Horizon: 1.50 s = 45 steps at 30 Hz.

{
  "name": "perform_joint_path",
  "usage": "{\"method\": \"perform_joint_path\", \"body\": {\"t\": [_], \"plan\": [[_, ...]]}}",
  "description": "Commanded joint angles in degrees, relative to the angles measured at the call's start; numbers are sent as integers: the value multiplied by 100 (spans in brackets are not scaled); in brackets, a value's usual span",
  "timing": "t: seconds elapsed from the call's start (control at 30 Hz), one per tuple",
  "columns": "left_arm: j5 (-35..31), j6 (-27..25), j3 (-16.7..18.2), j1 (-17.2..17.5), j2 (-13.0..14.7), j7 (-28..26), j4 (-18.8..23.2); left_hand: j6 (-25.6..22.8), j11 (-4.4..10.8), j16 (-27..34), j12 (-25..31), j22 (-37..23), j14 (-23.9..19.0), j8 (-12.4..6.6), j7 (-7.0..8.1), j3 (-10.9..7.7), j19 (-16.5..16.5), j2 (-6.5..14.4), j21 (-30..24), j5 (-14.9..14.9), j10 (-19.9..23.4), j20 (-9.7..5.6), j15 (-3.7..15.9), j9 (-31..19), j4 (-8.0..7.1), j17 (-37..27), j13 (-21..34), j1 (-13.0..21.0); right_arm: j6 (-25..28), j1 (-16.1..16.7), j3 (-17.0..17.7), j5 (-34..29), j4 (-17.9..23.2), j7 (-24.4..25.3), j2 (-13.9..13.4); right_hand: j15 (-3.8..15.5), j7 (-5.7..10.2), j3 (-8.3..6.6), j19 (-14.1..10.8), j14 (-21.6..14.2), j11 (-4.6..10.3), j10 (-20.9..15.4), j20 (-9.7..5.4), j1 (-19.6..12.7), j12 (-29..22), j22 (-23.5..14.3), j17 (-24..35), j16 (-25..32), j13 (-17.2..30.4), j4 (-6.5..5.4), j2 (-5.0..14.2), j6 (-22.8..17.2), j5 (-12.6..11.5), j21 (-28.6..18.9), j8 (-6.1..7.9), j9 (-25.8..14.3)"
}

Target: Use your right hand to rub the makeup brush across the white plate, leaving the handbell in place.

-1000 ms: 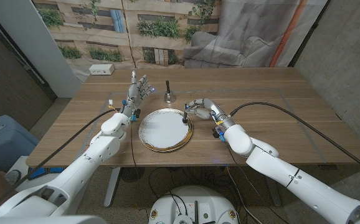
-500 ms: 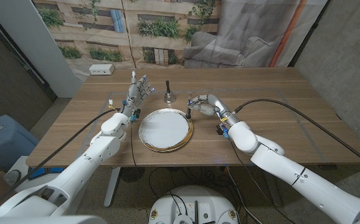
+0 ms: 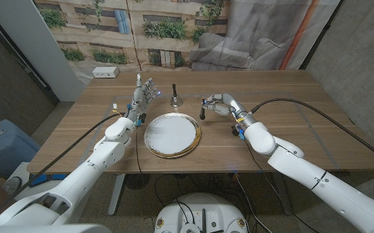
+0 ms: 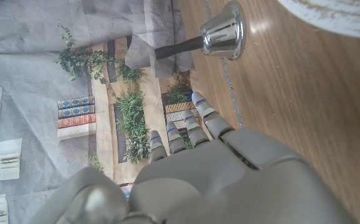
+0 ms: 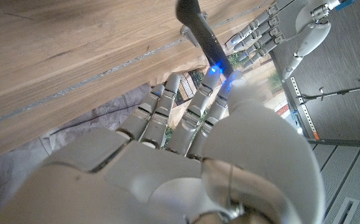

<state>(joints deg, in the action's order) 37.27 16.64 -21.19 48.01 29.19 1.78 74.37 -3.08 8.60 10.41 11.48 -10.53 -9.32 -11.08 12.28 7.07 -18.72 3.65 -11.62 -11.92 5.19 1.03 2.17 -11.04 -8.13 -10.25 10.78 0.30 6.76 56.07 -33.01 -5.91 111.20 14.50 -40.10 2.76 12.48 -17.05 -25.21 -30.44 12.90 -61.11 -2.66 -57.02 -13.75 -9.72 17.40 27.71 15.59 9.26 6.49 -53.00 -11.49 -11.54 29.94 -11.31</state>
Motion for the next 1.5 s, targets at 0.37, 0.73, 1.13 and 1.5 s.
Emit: {"method": "perform_joint_path", "body": {"t": [0.37,0.73,1.13,1.5], "plan": [[0,0,0,1,0,0,2,-11,37,20,41,-26,-60,-21,38,16,-35,89,-37,-45,13,3,76,-13,-41,-9,16,-1,-37,12,480,40,-80,22,-458,898,-1,18,8,-31,-36,-26,7,-15,28,-27,32,-19,26,3,12,-67,-29,6,20,-33],[0,-2,0,2,0,-1,3,-11,33,19,41,-26,-57,-21,38,16,-34,90,-37,-44,14,3,77,-13,-41,-9,16,-1,-275,-29,590,-215,-301,176,-604,901,-1,17,0,-35,-36,-25,3,-17,31,-27,32,-22,25,3,15,-71,-31,3,17,-34],[-1,-1,0,0,-1,0,1,-8,32,17,42,-26,-53,-19,38,16,-36,90,-37,-44,15,-2,75,-13,-41,-9,16,-1,-178,-87,621,-633,-408,349,-684,900,-1,18,-4,-35,-35,-33,1,-17,26,-27,32,-26,32,3,15,-74,-32,2,15,-34],[-1,0,0,0,-1,0,1,-8,37,19,38,-26,-58,-19,38,16,-31,90,-36,-45,6,3,74,-13,-41,-9,16,-1,178,-171,516,-1186,-458,485,-747,891,0,22,-7,-40,-33,-33,5,-9,30,-27,33,-28,32,-1,13,-76,-33,1,11,-34]]}}
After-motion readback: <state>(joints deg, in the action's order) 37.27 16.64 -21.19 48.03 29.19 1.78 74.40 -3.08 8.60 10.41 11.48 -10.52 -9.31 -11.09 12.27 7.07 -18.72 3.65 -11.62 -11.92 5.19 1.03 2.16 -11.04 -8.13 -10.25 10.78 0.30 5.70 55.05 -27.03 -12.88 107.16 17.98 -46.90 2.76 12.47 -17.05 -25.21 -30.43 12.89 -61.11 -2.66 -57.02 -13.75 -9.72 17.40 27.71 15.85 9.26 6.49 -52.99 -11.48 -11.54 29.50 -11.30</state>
